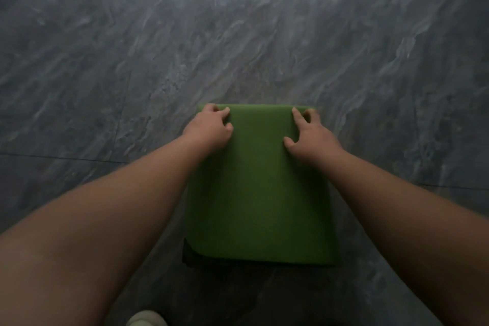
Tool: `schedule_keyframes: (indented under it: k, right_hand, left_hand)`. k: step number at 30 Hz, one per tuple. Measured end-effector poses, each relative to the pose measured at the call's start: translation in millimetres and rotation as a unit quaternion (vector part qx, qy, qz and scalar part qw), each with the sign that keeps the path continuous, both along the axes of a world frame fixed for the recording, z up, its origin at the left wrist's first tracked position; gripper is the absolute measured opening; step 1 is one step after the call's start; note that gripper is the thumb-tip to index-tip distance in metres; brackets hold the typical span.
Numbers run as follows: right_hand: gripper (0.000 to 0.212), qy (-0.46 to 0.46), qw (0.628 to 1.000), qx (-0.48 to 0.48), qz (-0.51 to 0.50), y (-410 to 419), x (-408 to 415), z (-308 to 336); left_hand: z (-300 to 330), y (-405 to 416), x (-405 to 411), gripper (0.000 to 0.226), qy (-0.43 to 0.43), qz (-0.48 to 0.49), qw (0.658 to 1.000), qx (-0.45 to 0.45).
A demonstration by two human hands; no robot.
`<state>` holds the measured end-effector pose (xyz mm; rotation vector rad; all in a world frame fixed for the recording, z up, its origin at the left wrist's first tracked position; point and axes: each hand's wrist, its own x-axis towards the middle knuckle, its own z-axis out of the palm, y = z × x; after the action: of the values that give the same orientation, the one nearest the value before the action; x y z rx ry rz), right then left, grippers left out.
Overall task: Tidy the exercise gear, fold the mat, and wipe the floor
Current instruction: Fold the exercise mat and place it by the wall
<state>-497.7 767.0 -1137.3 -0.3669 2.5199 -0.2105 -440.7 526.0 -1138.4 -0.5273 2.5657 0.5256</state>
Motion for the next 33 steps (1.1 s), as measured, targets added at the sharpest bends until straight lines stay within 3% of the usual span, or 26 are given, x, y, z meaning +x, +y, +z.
schedule_keyframes:
  k: [4,9,14,17,21,23,25,28,30,33]
  right_hand:
    - [0.087,0.032,0.998,0.031,0.048,4.8,39.0,-8.9]
    - [0.076,0.108,0.985,0.003,0.134,45.4,121.2,-21.1]
    - [0.08,0.122,0.971,-0.01,0.206,81.3,163.9,-33.8]
    - [0.083,0.105,0.972,-0.004,0.209,80.7,160.2,-40.1]
    - [0.081,0.079,0.979,-0.036,0.183,80.5,158.6,-40.3]
    - [0.073,0.082,0.983,-0.095,0.137,80.8,156.2,-36.9]
    - [0.068,0.098,0.982,-0.152,0.063,79.8,150.8,-32.4]
    - [0.09,0.096,0.981,-0.167,-0.031,77.6,148.3,-27.4]
    - [0.108,0.041,0.982,-0.142,-0.115,73.9,151.8,-24.3]
    - [0.114,-0.061,0.966,-0.14,-0.208,69.5,152.5,-23.2]
  left_hand:
    - [-0.3,28.0,34.7,0.081,-0.018,-0.06,0.995,-0.08]
    - [-23.4,60.5,123.7,0.08,0.016,-0.101,0.994,-0.049]
    - [-36.7,61.7,183.6,0.062,0.163,-0.128,0.978,-0.006]
    - [-40.2,64.4,188.1,0.059,0.134,-0.175,0.974,-0.045]
    - [-37.8,69.5,184.3,0.06,0.092,-0.161,0.981,-0.055]
    - [-36.9,69.5,185.6,0.061,0.1,-0.12,0.987,-0.046]
    - [-38.5,68.3,184.6,0.068,0.115,-0.02,0.992,-0.04]
    - [-38.2,66.6,180.6,0.085,0.092,0.153,0.984,-0.013]
    - [-32.1,67.1,176.1,0.098,0.07,0.236,0.969,0.026]
    - [-23.0,65.7,170.7,0.108,0.048,0.297,0.951,0.07]
